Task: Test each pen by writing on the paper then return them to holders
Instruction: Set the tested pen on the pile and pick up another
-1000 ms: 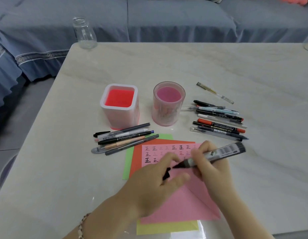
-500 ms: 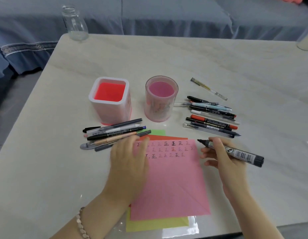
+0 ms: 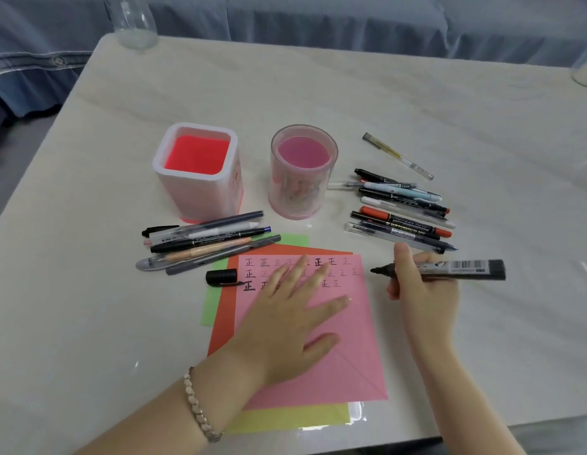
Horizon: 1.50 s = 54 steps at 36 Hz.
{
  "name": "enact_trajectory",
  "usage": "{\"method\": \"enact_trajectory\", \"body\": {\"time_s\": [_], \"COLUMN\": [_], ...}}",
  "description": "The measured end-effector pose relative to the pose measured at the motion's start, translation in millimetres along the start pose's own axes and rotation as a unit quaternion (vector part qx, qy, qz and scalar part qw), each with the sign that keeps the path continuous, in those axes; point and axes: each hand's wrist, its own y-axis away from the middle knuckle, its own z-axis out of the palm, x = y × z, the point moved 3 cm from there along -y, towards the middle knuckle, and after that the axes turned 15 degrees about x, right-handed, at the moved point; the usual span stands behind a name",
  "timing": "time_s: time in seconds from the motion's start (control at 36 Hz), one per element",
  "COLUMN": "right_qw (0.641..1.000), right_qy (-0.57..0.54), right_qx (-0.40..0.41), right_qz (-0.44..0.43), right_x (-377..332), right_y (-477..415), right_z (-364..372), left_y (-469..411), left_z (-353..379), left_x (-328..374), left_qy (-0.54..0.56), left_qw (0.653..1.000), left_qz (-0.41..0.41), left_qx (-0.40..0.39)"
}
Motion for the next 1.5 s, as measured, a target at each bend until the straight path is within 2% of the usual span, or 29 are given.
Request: {"method": "enact_trajectory", "body": {"time_s": [0.22,0.44,1.17,1.33,1.5], "right_qw": [0.999,0.997,0.992,0.991,0.993], "right_qy": [0.016,0.032,0.057,0.065,0.047], "right_qx": [-0.018,0.01,-0.014,0.018,0.007], "right_qz": [-0.034,-0.075,-0.107,-0.115,-0.109], "right_x": [13.8,19.2,19.4,19.1,19.3], "right_y": [12.5,14.6,14.8,14.9,14.4], "right_z": [24.0,23.6,26.8,24.4,24.6], "left_y": [0.0,0.0,-0.1,0.1,0.2], "left_z": [0.4,0.9,-0.6,-0.8,-0.8], "left_x": [-0.2,-0.8,-0.8,-0.5,-0.6], "left_qy": [0.027,0.047,0.055,0.063,0.067], "left_qw": [0.999,0.998,0.998,0.997,0.997], "left_qz": [-0.013,-0.021,-0.03,-0.033,-0.034], "left_qx": [0.023,0.022,0.012,0.016,0.015]}}
